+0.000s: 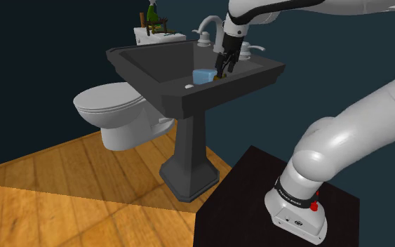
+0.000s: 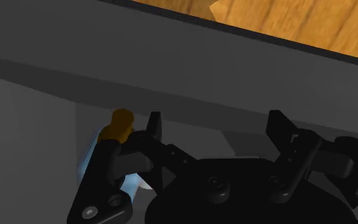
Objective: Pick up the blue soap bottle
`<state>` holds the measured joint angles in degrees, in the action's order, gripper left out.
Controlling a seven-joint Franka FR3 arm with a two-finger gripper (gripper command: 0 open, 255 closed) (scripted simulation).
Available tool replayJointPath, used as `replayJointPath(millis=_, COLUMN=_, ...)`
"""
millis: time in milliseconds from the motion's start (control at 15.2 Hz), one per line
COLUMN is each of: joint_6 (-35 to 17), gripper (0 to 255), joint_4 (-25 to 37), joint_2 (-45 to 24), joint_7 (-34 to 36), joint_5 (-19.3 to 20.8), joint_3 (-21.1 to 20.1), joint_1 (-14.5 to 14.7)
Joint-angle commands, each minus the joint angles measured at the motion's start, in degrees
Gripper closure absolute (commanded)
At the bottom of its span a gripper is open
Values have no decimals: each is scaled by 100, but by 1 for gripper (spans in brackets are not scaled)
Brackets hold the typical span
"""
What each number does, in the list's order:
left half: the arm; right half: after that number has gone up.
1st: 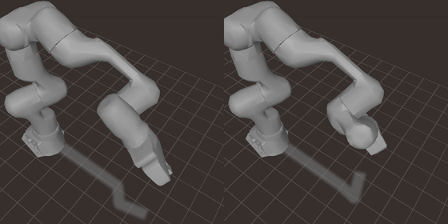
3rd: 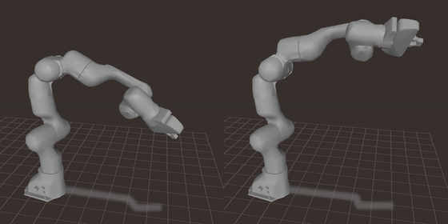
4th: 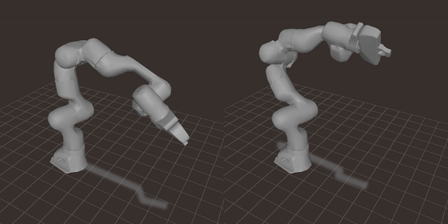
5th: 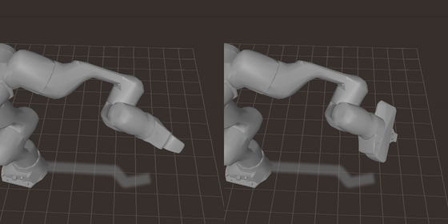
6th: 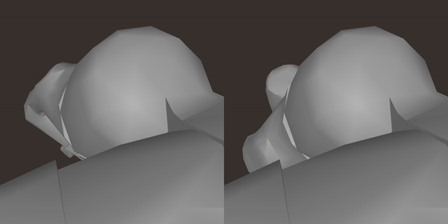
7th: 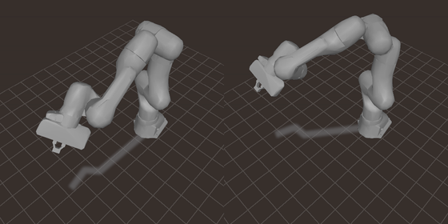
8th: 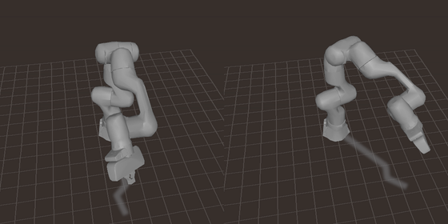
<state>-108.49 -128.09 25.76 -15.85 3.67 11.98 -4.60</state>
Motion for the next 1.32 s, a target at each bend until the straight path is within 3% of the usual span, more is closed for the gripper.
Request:
replayJointPath(millis=0, joint_6=-96, gripper=0, joint_4=237, joint_2=-468, joint_7=-250, joint_5=-1, joint_3=213, joint_1=-45)
replayJointPath(millis=594, joint_6=-273, gripper=0, joint_4=1680, joint_2=-2249, joint_7=-1326, joint_5=-580, joint_3=885, joint_1=-221)
replayJointPath(millis=1188, joint_6=-842, gripper=0, joint_4=1218, joint_2=-2366, joint_7=-1389, joint_5=-637, joint_3=892, joint_1=-231)
replayJointPath(millis=1254, joint_6=-841, gripper=255, joint_4=1218, joint_2=-2364, joint_7=-1387, joint_5=-636, joint_3=892, joint_1=-231)
